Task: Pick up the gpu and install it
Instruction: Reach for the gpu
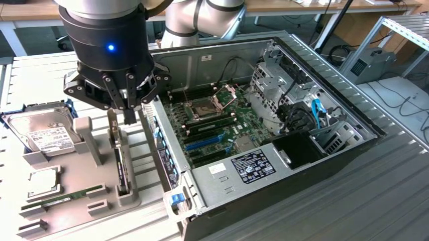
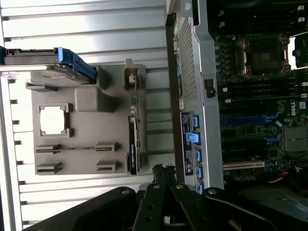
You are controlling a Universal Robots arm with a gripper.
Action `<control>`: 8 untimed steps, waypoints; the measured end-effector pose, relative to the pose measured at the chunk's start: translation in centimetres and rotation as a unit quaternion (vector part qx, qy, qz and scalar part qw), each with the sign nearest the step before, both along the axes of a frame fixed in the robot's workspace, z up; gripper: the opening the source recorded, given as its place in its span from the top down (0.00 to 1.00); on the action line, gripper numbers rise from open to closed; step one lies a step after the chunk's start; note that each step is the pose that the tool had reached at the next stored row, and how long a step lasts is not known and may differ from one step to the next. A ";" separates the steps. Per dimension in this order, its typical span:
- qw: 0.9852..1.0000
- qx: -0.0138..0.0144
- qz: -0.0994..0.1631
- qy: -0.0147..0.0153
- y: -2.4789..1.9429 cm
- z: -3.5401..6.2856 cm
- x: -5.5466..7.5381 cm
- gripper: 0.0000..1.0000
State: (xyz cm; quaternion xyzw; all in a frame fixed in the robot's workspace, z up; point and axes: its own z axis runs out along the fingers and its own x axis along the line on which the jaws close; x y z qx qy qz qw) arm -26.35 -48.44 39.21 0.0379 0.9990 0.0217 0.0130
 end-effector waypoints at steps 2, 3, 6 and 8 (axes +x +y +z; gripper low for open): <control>1.000 0.000 0.000 0.000 -0.16 -0.01 0.0 0.89; 1.000 0.000 0.000 0.000 -0.23 -0.01 0.0 0.89; 1.000 0.000 0.000 0.000 -0.47 -0.01 0.0 0.89; 1.000 0.000 0.000 0.000 -0.64 -0.02 0.0 0.89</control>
